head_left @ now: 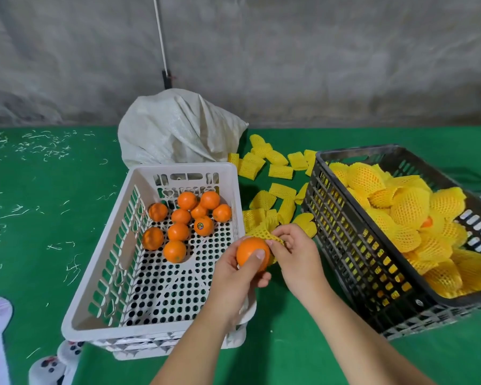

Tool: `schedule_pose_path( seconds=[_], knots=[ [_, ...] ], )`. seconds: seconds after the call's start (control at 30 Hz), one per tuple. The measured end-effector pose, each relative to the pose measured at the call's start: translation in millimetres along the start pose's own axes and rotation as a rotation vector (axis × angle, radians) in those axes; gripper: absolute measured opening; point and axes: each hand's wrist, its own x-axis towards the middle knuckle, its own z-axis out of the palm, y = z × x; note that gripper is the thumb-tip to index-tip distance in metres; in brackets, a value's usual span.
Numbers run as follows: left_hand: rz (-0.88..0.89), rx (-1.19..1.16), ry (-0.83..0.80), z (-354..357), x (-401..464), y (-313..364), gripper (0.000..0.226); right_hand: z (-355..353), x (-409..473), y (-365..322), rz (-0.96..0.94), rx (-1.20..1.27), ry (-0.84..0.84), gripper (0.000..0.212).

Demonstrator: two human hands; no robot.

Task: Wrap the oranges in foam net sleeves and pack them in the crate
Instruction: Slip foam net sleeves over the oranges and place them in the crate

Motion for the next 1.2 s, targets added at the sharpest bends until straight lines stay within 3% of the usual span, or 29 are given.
schedule_pose_path(
  seconds=[0.1, 0.17, 0.27, 0.43, 0.63, 0.77, 0.83, 0.97, 1.07, 1.2],
  knots=[
    [0.066, 0.055, 0.042, 3.9, 5.9, 2.7, 0.043, 4.0, -7.8, -5.6, 0.006, 0.049, 0.002, 0.029],
    [0.107, 0.135, 0.041, 3.0, 11.4, 4.6, 0.061, 7.5, -13.9, -8.0, -0.003, 0.073, 0.013, 0.03],
    [0.051, 0.097, -0.07, -6.4, 15.8, 2.8, 0.079, 6.9, -16.6, -10.6, -0.023, 0.031, 0.033, 0.027],
    [0.127, 0.267, -0.05, -7.3, 15.2, -4.1, 0.058, -3.0, -12.0, -14.0, -0.146, -0.158, 0.042, 0.021],
    [0.122, 0.047, 0.2, -12.4, 23.3, -2.6, 0.048, 19.7, -35.4, -12.9, -0.525, -0.378, -0.052, 0.024],
    [0.134, 0.113, 0.257, -14.2, 25.8, -5.1, 0.03, 23.8, -24.4, -15.2, -0.43, -0.337, -0.036, 0.043],
    [0.132, 0.099, 0.196, -14.7, 22.8, -3.8, 0.039, 21.3, -20.8, -15.5, -0.403, -0.297, -0.055, 0.048],
    [0.225, 0.135, -0.014, -18.7, 17.0, 0.9, 0.051, 8.7, -12.9, -16.5, -0.436, -0.239, -0.116, 0.045],
    [0.249, 0.134, 0.01, -12.9, 17.2, 2.1, 0.048, 1.0, -6.2, -19.5, -0.419, -0.295, -0.018, 0.038],
    [0.221, 0.062, 0.132, -10.7, 20.6, -1.4, 0.038, 10.0, -22.7, -18.0, -0.579, -0.36, 0.033, 0.027]
  ],
)
